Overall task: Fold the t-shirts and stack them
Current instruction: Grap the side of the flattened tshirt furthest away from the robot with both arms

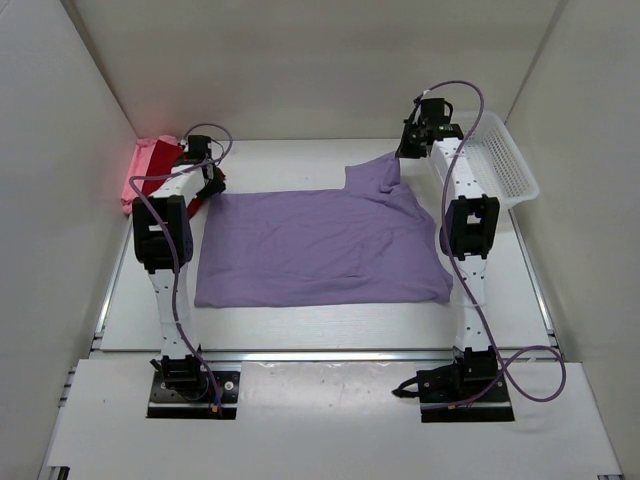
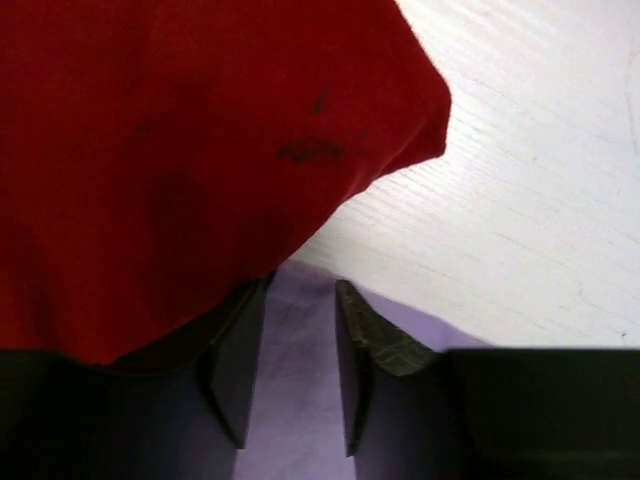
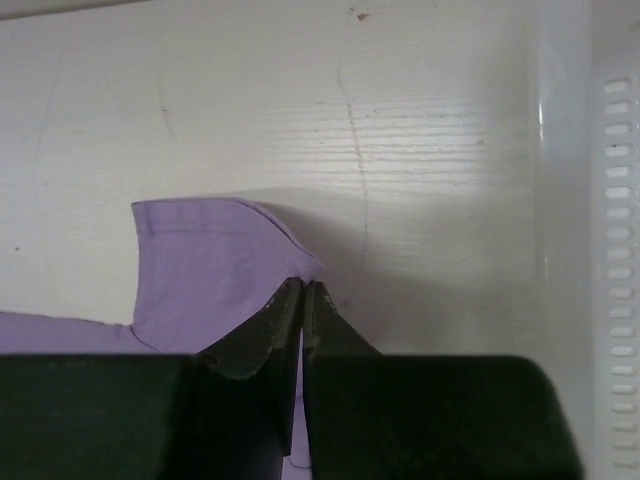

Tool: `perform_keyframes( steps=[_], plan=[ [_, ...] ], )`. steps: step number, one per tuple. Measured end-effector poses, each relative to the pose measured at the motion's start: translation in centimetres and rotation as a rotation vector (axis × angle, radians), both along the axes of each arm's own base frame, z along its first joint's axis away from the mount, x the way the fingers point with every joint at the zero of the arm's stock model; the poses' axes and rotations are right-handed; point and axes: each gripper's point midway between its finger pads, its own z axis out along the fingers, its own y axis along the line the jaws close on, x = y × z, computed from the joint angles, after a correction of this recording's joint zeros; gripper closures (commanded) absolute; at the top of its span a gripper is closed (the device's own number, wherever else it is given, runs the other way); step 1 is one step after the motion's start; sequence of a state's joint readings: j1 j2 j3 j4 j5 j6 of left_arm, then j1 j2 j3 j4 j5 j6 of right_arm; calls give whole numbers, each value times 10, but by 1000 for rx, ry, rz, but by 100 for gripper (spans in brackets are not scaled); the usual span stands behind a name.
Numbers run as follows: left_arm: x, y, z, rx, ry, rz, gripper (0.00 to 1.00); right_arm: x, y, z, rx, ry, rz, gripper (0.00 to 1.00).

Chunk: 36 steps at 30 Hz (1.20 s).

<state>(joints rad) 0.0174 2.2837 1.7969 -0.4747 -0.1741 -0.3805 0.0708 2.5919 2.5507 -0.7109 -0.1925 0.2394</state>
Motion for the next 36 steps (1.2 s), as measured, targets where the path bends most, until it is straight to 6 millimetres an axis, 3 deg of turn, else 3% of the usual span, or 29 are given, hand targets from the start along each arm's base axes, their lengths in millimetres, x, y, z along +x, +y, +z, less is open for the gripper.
perform_keyframes(
  steps=[4, 7, 10, 16, 21, 25, 30, 36],
  plan=[
    [-5, 5, -2, 36, 27, -17, 54, 3, 2, 11, 16, -24, 12, 100],
    [-8, 9, -4, 66, 40, -27, 44, 4, -1, 16, 31, -33, 15, 100],
    [-13, 11, -10, 86, 58, -31, 41, 5, -7, 20, 42, -40, 12, 100],
    [-11, 3, -8, 124, 58, -73, 55, 5, -9, 37, 62, -64, 24, 100],
    [-11, -9, -8, 150, 63, -119, 82, 2, -10, 56, 77, -90, 35, 100],
    [-10, -10, -7, 151, 58, -119, 98, 0, -7, 70, 92, -111, 52, 100],
    [-10, -9, -6, 150, 51, -110, 100, -8, -6, 69, 93, -83, 65, 100],
    [-40, -13, 0, 116, 52, -106, 100, -41, 0, 32, 31, 78, 91, 100]
  ],
)
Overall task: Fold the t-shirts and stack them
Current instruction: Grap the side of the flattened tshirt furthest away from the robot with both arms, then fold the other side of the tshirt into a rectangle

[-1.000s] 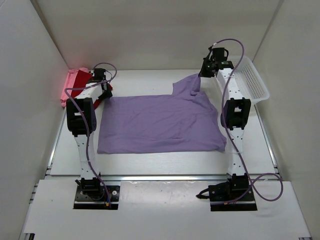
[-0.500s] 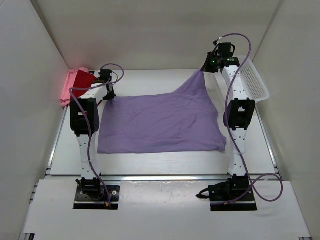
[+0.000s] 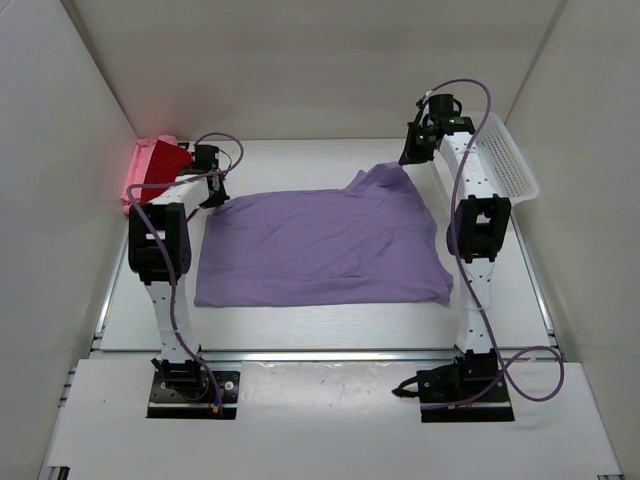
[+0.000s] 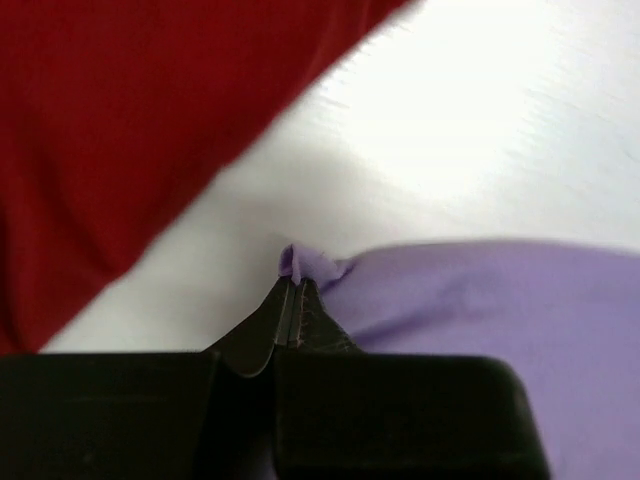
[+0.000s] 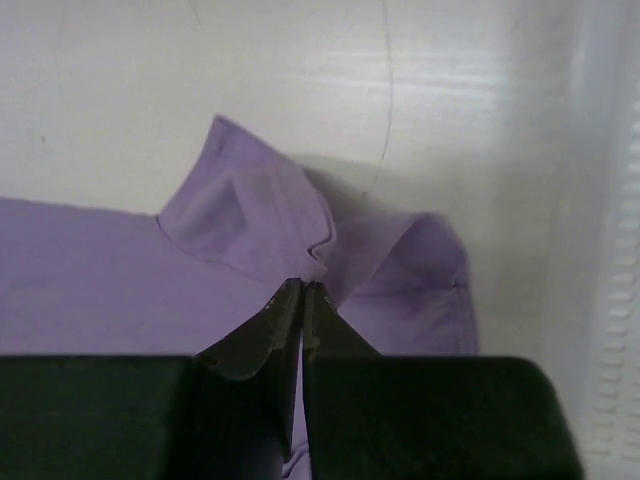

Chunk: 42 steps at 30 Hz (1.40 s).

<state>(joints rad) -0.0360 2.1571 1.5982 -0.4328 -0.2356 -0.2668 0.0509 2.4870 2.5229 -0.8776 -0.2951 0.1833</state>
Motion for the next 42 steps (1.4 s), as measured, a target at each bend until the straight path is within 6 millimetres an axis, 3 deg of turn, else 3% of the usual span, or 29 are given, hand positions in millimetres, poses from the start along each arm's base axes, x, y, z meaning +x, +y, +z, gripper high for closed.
perform_keyframes(
  steps=[5, 11, 14, 17, 30, 37, 42],
  plan=[
    [-24, -5, 33, -62, -66, 2, 100, -39, 13, -11, -35, 97, 46, 100],
    [-42, -5, 61, -167, -151, 16, 100, -121, 8, 4, -43, 127, 46, 100],
    [-52, 1, 59, -211, -154, 37, 100, -149, 4, 15, -49, 91, 34, 100],
    [-62, 3, 55, -246, -143, 48, 100, -164, 1, 22, -47, 41, 23, 100],
    [-97, 7, 41, -422, -126, 112, 100, -259, -17, 21, -56, -37, -29, 100],
    [-105, 7, 45, -479, -147, 128, 100, -296, -39, -7, -67, 7, -93, 100],
    [-132, 5, 49, -489, -164, 148, 100, -315, -54, -32, -74, 77, -137, 99]
  ],
)
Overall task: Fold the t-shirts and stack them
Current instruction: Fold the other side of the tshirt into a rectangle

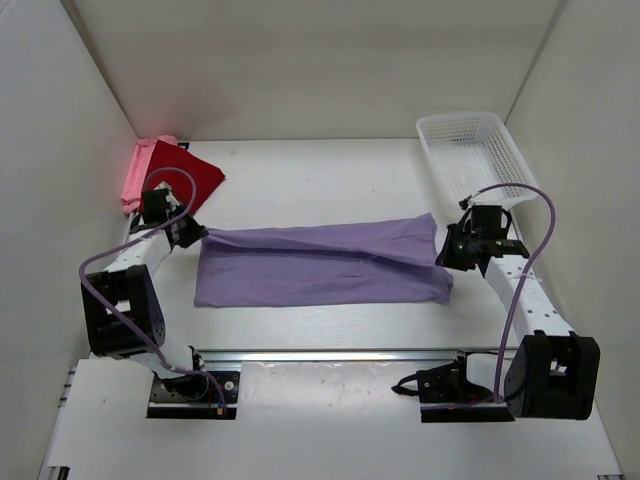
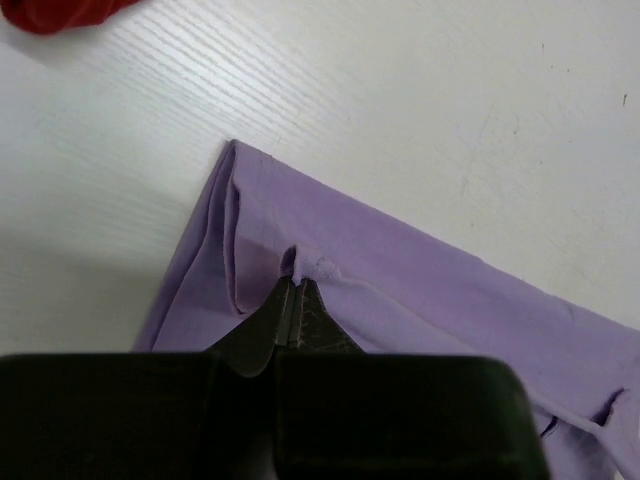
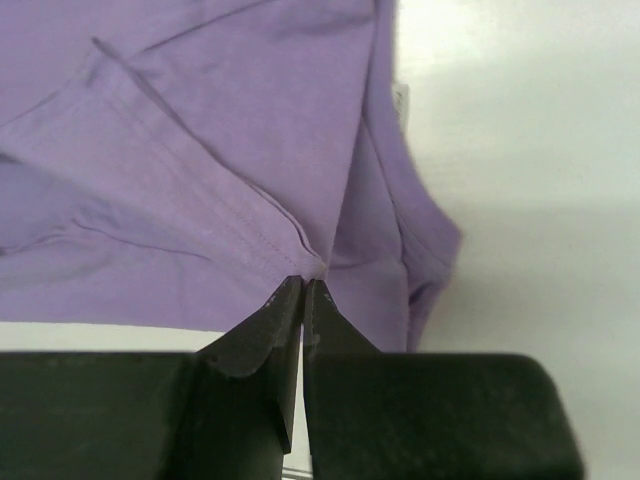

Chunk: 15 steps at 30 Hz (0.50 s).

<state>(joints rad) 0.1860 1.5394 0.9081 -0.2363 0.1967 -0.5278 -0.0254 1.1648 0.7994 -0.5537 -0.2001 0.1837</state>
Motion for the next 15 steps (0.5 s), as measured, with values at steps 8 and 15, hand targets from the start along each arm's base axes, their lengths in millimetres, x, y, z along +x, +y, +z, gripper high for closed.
perform_keyframes(
  steps=[8, 15],
  plan=[
    [-29, -4, -10, 8, 22, 20, 79, -22, -4, -23, -25, 88, -17, 100],
    [-53, -2, -15, -12, 30, 109, 50, -36, -6, -36, -71, 128, -15, 71]
  ],
)
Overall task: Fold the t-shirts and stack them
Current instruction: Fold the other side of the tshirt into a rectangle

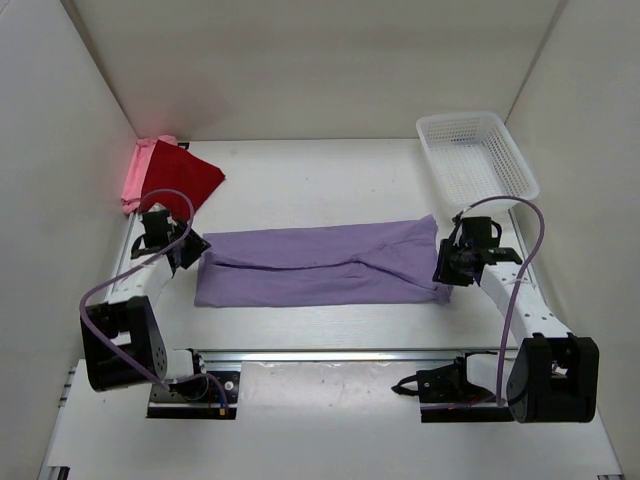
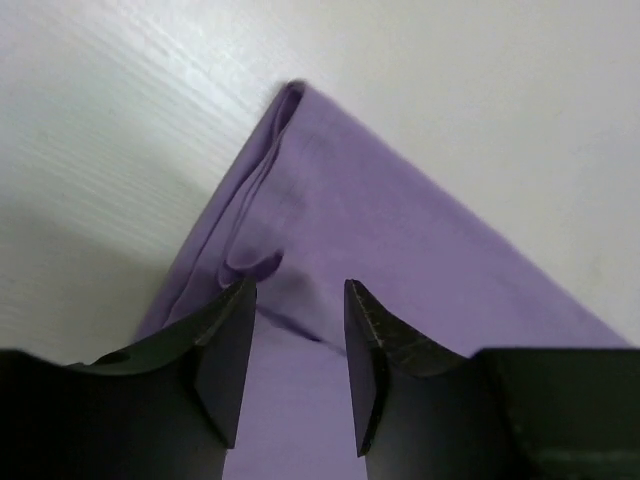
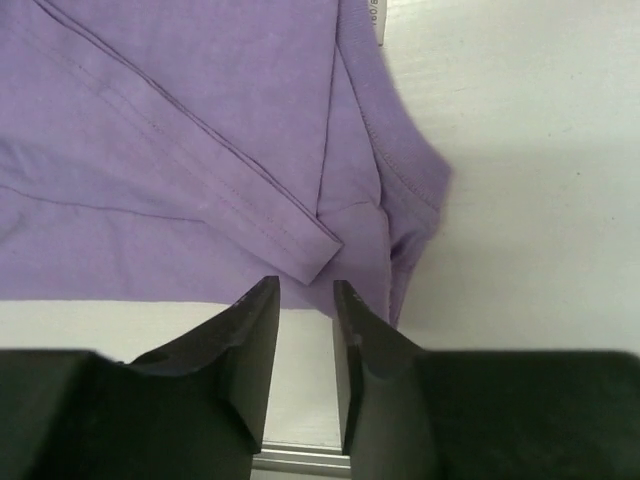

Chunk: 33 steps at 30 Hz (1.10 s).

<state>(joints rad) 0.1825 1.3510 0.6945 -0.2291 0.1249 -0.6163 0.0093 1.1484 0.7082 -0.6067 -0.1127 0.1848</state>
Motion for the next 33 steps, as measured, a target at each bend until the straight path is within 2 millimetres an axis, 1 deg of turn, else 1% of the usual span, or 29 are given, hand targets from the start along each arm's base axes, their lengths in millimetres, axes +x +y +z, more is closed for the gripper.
perform_keyframes(
  steps=[1, 2, 3, 4, 5, 6, 7, 8, 9, 10, 11, 12, 13, 15, 16, 17, 18, 20, 22, 24, 25, 26, 27, 30, 32, 33],
  plan=[
    [3, 1, 8, 2, -31, 13, 54, 0, 1, 1, -8, -6, 7, 71],
    [6, 1, 19, 9, -74, 22, 57, 1, 2, 3, -16, -10, 14, 71],
    [10, 2, 31, 26, -118, 29, 57, 2, 5, 6, -23, -17, 26, 74],
    [14, -2, 44, 43, -164, 20, 58, 5, 9, 10, -30, -28, 43, 83],
    [19, -9, 57, 68, -216, 5, 57, 10, 15, 15, -37, -46, 64, 87],
    [23, -22, 71, 84, -265, -30, 58, 15, 25, 21, -36, -69, 92, 92],
    [27, -40, 81, 87, -303, -79, 58, 22, 35, 27, -28, -91, 118, 93],
    [31, -57, 89, 86, -334, -124, 59, 30, 46, 33, -15, -113, 143, 93],
    [34, -77, 95, 76, -359, -178, 60, 43, 59, 39, 0, -139, 167, 87],
    [36, -100, 97, 60, -376, -238, 61, 56, 69, 42, 14, -164, 180, 79],
    [36, -114, 96, 50, -383, -276, 61, 68, 78, 43, 25, -186, 188, 75],
    [33, -133, 91, 33, -378, -328, 62, 78, 86, 42, 33, -200, 198, 72],
    [31, -147, 86, 22, -369, -367, 62, 89, 93, 38, 40, -210, 203, 68],
    [21, -175, 70, 2, -336, -450, 62, 105, 104, 26, 60, -216, 208, 65],
    [16, -184, 62, -5, -318, -481, 62, 110, 108, 18, 72, -211, 212, 65],
    [10, -188, 55, -12, -299, -499, 63, 114, 111, 9, 83, -198, 212, 66],
    [5, -188, 47, -22, -280, -503, 63, 118, 112, 0, 88, -180, 210, 66],
    [1, -175, 33, -66, -258, -464, 63, 123, 116, -15, 95, -152, 210, 66],
    [-2, -146, 14, -115, -224, -358, 65, 122, 117, -25, 97, -130, 210, 65],
    [-4, -117, -2, -150, -189, -245, 64, 123, 120, -26, 102, -133, 213, 63],
    [-3, -106, -6, -163, -178, -196, 65, 125, 121, -25, 105, -142, 215, 63],
    [-2, -100, -6, -172, -177, -169, 65, 127, 122, -23, 107, -154, 216, 62],
    [1, -99, -4, -177, -186, -158, 66, 129, 123, -22, 109, -160, 217, 61],
    [10, -99, 6, -195, -225, -140, 66, 129, 126, -22, 116, -163, 227, 62],
    [14, -95, 10, -209, -243, -118, 68, 127, 128, -22, 118, -160, 232, 65],
    [17, -90, 9, -216, -244, -96, 69, 127, 129, -23, 118, -160, 234, 68]
  ],
)
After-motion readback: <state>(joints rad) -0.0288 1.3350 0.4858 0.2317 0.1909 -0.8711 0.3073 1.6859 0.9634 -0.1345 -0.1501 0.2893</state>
